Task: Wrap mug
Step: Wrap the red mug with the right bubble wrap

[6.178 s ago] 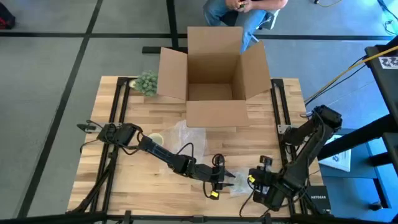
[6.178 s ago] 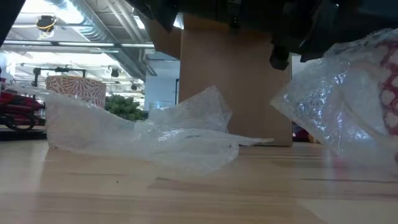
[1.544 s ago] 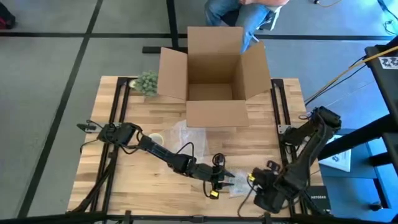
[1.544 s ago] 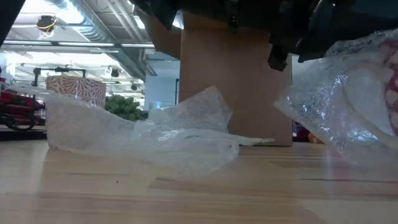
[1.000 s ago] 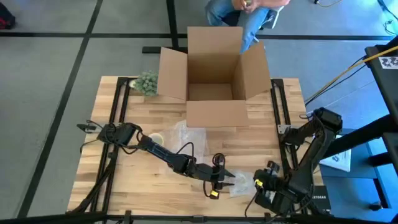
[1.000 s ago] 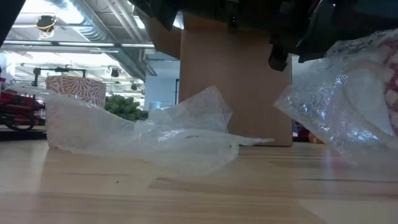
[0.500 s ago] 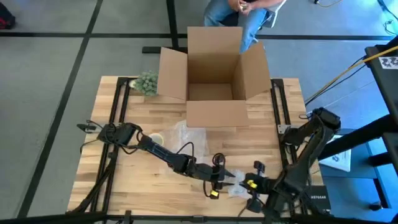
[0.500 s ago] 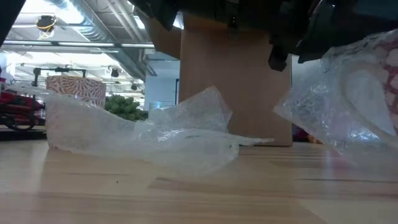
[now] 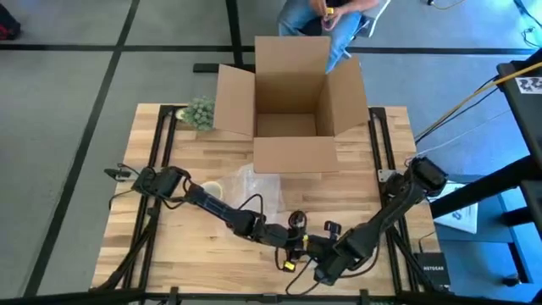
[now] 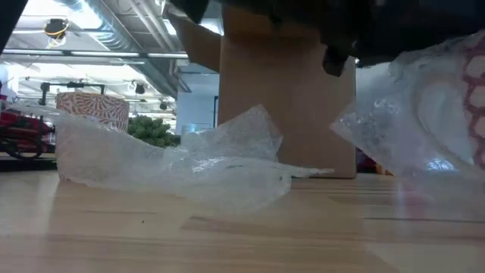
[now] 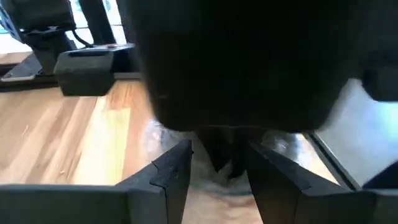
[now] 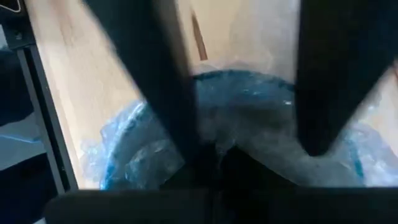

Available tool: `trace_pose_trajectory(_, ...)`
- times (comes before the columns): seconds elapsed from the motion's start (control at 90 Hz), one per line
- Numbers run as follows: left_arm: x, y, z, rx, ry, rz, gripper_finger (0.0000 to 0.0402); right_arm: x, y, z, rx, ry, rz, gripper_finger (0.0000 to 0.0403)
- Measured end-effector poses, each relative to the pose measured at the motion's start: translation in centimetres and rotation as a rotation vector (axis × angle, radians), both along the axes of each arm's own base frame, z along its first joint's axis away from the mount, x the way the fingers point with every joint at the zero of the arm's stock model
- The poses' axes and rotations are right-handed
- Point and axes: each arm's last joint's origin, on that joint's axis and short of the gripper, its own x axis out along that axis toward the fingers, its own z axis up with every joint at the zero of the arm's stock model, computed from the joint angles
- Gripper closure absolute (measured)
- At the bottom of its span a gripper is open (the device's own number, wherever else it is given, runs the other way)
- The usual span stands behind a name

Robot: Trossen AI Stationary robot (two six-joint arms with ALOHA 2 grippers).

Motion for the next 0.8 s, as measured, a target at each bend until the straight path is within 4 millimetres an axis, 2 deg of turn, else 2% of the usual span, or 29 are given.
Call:
trace_pose_trajectory(0.133, 0.0, -0.1, 0.3, -0.023, -0.012, 0.004, 0.0267, 0.0, 0.0, 0.2, -0.006, -0.021, -0.004, 0.0402)
trace_pose_trajectory(0.4, 1.0, 0.2, -2.5, -0.114, 0.0, -0.027, 0.0267, 0.4, 0.2, 0.3, 0.04, -0.04, -0.033, 0.0396)
trace_pose_trajectory(0.589, 1.1, 0.5, -3.0, -0.109, 0.021, -0.027, 0.0267, 0.1, -0.1, 1.4, 0.088, -0.044, -0.03, 0.0338)
trace_pose_trajectory(0.8, 1.2, 0.6, -3.1, -0.095, 0.025, -0.026, 0.0267, -0.9, -1.0, 5.1, 0.167, -0.12, -0.024, 0.0268)
